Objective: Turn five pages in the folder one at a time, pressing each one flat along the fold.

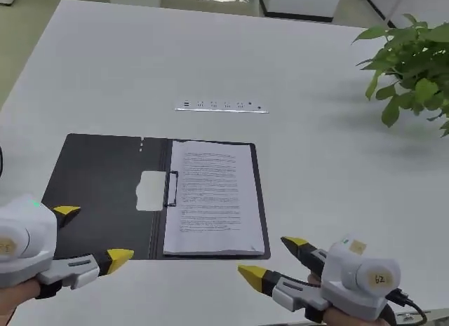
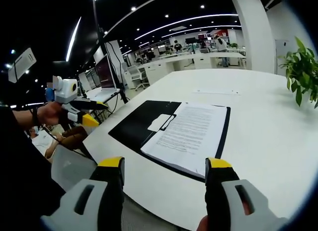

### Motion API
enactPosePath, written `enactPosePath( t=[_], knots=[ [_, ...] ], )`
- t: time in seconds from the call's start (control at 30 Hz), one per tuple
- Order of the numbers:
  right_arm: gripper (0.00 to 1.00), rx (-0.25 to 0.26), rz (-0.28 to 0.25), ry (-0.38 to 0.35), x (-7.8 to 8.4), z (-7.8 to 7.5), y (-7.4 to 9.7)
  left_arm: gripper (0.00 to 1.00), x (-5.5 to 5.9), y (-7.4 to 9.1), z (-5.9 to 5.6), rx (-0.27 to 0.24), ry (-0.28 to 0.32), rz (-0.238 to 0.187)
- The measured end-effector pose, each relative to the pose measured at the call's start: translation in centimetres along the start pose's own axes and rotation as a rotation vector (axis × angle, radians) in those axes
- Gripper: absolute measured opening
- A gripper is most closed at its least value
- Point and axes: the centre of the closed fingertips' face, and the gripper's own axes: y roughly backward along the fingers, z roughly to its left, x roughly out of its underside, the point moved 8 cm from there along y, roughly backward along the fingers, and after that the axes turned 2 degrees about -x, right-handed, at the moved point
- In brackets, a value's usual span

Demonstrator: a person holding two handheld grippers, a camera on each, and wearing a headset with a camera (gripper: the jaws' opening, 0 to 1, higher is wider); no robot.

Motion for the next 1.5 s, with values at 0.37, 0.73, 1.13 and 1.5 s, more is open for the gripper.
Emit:
enactPosePath(
  t=[0.37,0.73,1.13,1.5],
  knots=[
    [0.65,0.016,-0.018,-0.026,0.4,-0.8,0.7,0.72,-2.4,-4.1,-2.0,0.074,-0.075,0.001],
    [0.64,0.002,0.005,-0.027,1.1,-1.7,1.1,0.71,-4.3,-8.1,-4.1,0.136,-0.131,0.007],
    [0.64,-0.023,0.015,-0.013,0.8,-2.6,1.1,0.71,-5.9,-12.1,-7.2,0.202,-0.163,0.015],
    [0.64,-0.036,0.025,-0.013,0.8,-3.6,1.4,0.70,-6.7,-15.8,-8.8,0.191,-0.142,0.006]
  ],
)
